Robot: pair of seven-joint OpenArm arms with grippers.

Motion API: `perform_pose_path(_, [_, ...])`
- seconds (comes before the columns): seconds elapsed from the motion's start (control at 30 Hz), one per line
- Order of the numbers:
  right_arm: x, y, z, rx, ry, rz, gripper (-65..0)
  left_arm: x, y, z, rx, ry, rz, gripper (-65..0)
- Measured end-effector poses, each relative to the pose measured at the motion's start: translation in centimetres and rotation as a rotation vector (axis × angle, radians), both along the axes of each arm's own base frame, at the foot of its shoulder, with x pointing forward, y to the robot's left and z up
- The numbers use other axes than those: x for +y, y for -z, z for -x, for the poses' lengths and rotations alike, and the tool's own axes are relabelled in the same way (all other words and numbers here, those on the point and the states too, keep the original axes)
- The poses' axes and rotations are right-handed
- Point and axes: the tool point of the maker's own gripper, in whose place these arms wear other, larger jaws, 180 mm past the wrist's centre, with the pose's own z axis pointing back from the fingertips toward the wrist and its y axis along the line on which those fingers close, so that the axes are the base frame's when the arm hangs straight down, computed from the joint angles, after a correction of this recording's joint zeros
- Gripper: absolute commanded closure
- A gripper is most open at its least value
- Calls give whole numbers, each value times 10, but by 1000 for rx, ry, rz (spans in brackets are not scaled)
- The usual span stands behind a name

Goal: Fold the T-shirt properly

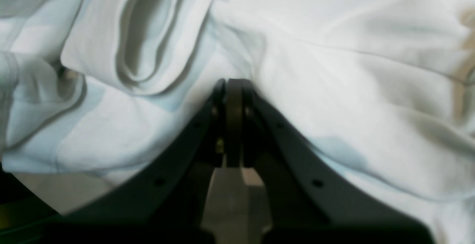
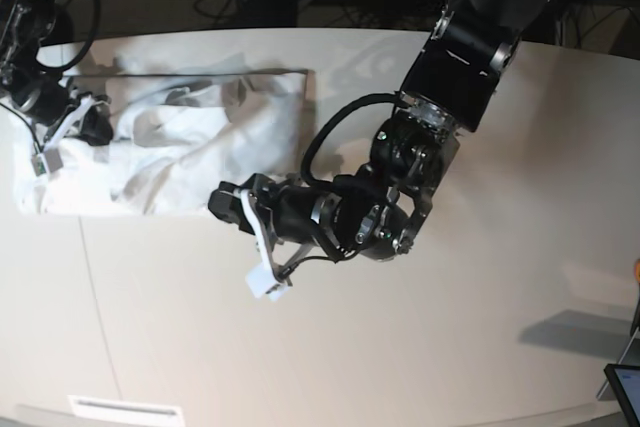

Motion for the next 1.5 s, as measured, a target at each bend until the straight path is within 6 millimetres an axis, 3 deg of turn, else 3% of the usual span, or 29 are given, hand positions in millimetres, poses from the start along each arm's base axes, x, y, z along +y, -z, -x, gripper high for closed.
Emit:
perform_pose_path(0.2, [0, 0, -1, 1, -2, 1, 0, -8, 19, 29, 78, 19, 18, -10])
perform_pose_path(0.3, [5, 1, -3, 7, -27, 9, -1, -6, 25, 33, 91, 16, 9, -10])
perform_pose_path(0.47, [11, -3, -6, -7, -42, 3, -144, -4, 24, 31, 84, 14, 8, -12])
perform_pose_path(0.57, [14, -7, -5, -13, -60, 28, -194, -4, 26, 32, 86, 17, 0, -12])
perform_pose_path(0.83, [-17, -15, 11, 35, 33, 108, -206, -18, 46, 52, 88, 89, -73, -12])
perform_pose_path(1.0, [-33, -42, 6, -25, 58, 170, -400, -24, 57, 61, 98, 89, -92, -17])
perform_pose_path(1.2, [-48, -79, -4, -165, 146, 77, -364, -19, 62, 61, 101, 82, -108, -17])
perform_pose_path(1.37, [-58, -87, -8, -189, 172, 87, -361, -5, 68, 57, 99, 65, -139, -17])
perform_pose_path(1.5, [-54, -84, -7, -181, 168, 80, -361, -15, 46, 60, 42, 90, -94, -15])
